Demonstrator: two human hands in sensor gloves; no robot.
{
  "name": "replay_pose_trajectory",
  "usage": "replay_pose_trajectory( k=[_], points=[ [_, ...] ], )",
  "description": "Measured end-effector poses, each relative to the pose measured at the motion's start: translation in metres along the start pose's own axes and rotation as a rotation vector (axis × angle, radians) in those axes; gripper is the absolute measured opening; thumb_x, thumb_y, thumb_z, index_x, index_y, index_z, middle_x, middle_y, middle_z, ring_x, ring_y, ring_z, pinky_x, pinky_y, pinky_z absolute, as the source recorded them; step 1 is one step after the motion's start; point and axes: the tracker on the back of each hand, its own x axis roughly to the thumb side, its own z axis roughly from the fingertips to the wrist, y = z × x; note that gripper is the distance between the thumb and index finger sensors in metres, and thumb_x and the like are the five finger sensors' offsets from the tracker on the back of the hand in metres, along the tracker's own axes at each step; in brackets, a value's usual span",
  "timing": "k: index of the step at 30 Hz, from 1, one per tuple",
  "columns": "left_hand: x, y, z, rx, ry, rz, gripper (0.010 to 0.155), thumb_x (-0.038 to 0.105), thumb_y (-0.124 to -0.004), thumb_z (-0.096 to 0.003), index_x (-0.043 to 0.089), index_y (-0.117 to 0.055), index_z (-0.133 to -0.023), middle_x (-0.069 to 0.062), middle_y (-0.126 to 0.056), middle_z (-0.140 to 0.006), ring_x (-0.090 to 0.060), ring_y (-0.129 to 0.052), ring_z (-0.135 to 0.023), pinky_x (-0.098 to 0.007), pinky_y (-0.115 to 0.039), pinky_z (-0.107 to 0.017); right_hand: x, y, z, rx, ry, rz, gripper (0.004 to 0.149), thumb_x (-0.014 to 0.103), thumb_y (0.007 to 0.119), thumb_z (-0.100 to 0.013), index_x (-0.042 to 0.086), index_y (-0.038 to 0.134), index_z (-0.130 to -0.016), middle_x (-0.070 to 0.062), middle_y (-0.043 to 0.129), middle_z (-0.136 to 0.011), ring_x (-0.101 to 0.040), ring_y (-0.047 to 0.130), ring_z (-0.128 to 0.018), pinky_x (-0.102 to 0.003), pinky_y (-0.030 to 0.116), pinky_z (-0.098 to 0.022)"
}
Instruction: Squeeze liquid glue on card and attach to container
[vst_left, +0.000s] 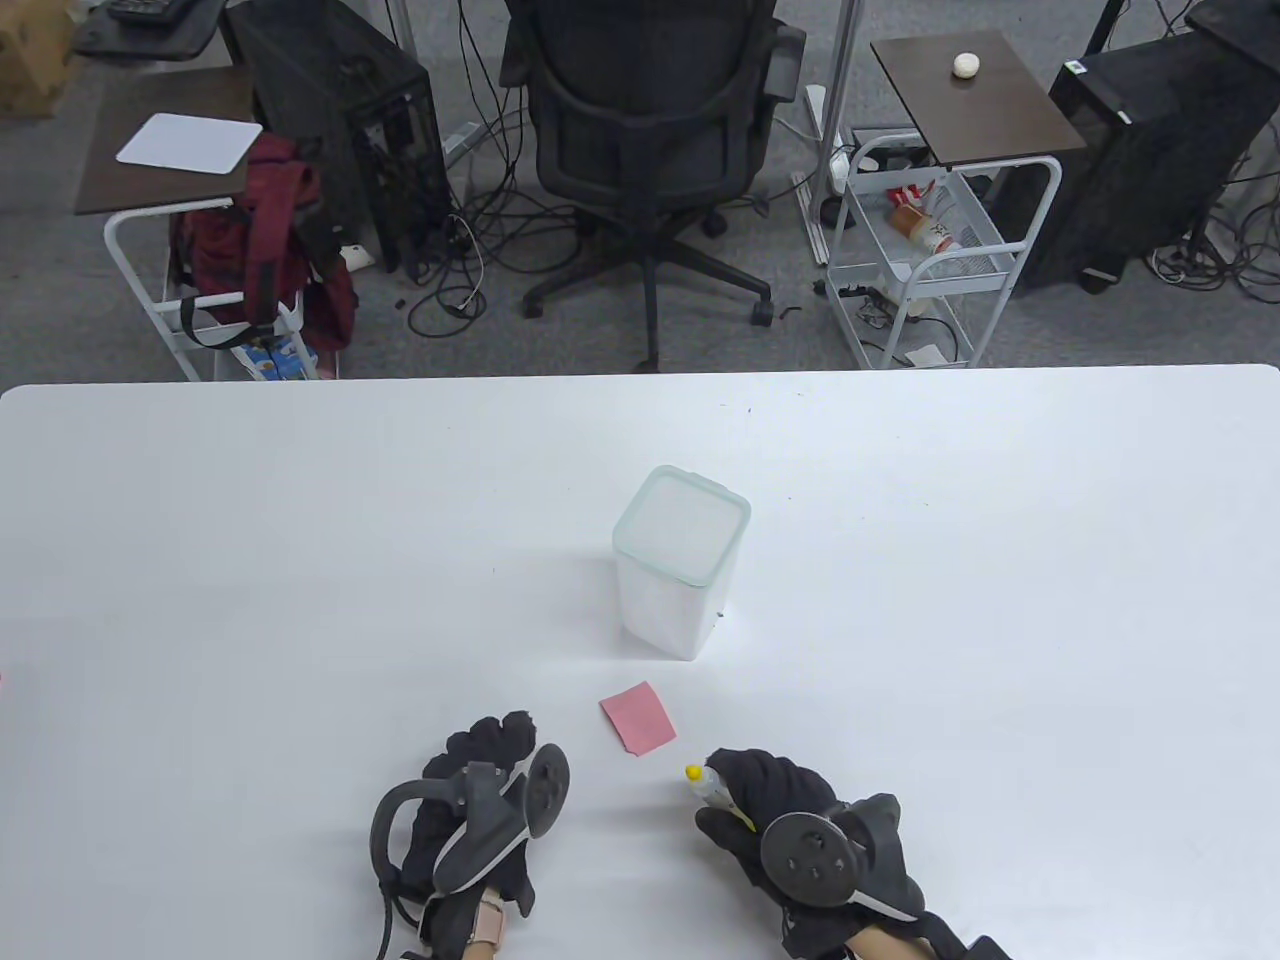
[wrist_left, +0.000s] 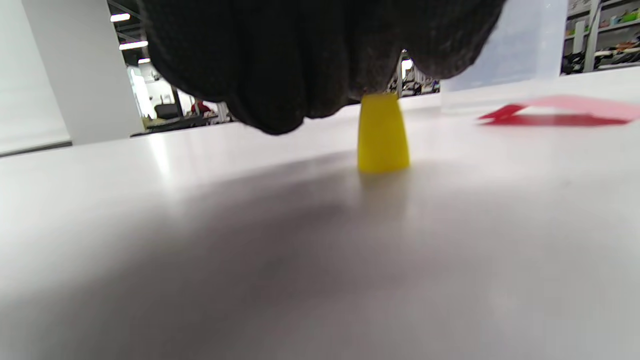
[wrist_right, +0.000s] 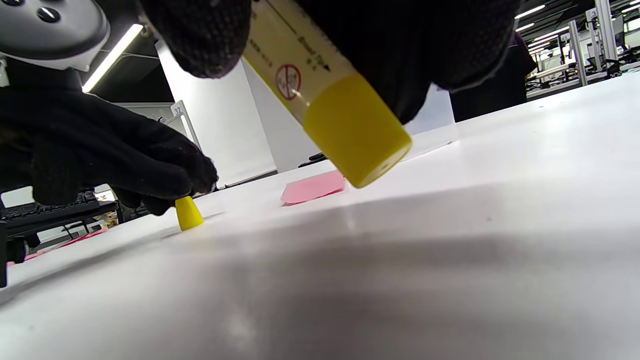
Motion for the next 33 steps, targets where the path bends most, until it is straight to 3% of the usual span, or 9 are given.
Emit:
replay_pose_trajectory(
  k=[6, 10, 15, 22, 28, 33],
  points=[
    [0.037, 0.019, -0.007, 0.035, -0.071, -0.075, 0.058, 0.051, -0.072, -0.05, 0.028, -0.071, -0.103, -0.002, -0.083, -0.102, -0.028, -0.09, -0.09, -0.046, -0.078, -0.063, -0.007, -0.003, -0.003, -0.018, 0.035, -0.023, 0.055, 0.046, 0.07, -0.055, 0.013, 0.057, -0.097, -0.013, 0.076, -0.092, -0.034, 0.09, -0.076, -0.052, 0.074, -0.061],
    [0.074, 0.025, -0.024, -0.062, -0.047, -0.182, 0.06, 0.055, -0.07, -0.0496, 0.033, -0.066, -0.106, 0.003, -0.078, -0.108, -0.025, -0.084, -0.098, -0.045, -0.075, -0.069, -0.012, -0.006, -0.003, -0.025, 0.061, -0.059, 0.055, 0.046, 0.07, -0.055, 0.013, 0.057, -0.097, -0.013, 0.076, -0.092, -0.033, 0.09, -0.076, -0.052, 0.074, -0.061],
    [0.1, 0.019, -0.043, -0.159, -0.039, -0.163, 0.063, 0.056, -0.07, -0.0494, 0.036, -0.061, -0.109, 0.005, -0.073, -0.113, -0.025, -0.077, -0.105, -0.046, -0.071, -0.073, -0.022, -0.011, -0.002, -0.04, 0.095, -0.072, 0.055, 0.046, 0.07, -0.055, 0.013, 0.057, -0.097, -0.013, 0.076, -0.092, -0.033, 0.09, -0.076, -0.052, 0.074, -0.061],
    [0.109, 0.001, -0.053, -0.285, -0.056, -0.216, 0.063, 0.054, -0.074, -0.0472, 0.034, -0.064, -0.106, 0.005, -0.077, -0.109, -0.024, -0.082, -0.101, -0.045, -0.072, -0.072, -0.04, -0.017, 0.0, -0.057, 0.153, -0.111, 0.055, 0.046, 0.07, -0.055, 0.013, 0.057, -0.097, -0.013, 0.076, -0.093, -0.034, 0.089, -0.076, -0.052, 0.074, -0.061],
    [0.115, 0.002, -0.052, -0.248, -0.058, -0.228, 0.058, 0.05, -0.077, -0.0463, 0.031, -0.071, -0.101, 0.003, -0.083, -0.103, -0.024, -0.087, -0.095, -0.044, -0.074, -0.07, -0.05, -0.02, 0.0, -0.068, 0.198, -0.167, 0.055, 0.045, 0.07, -0.055, 0.013, 0.057, -0.097, -0.014, 0.076, -0.092, -0.034, 0.089, -0.076, -0.052, 0.074, -0.061],
    [0.12, 0.001, -0.048, -0.142, -0.064, -0.299, 0.047, 0.045, -0.081, -0.045, 0.033, -0.08, -0.09, 0.007, -0.094, -0.089, -0.018, -0.097, -0.08, -0.039, -0.08, -0.065, -0.051, -0.02, 0.0, -0.077, 0.202, -0.17, 0.055, 0.045, 0.07, -0.055, 0.013, 0.057, -0.097, -0.014, 0.076, -0.092, -0.034, 0.089, -0.076, -0.052, 0.074, -0.061]
  ],
)
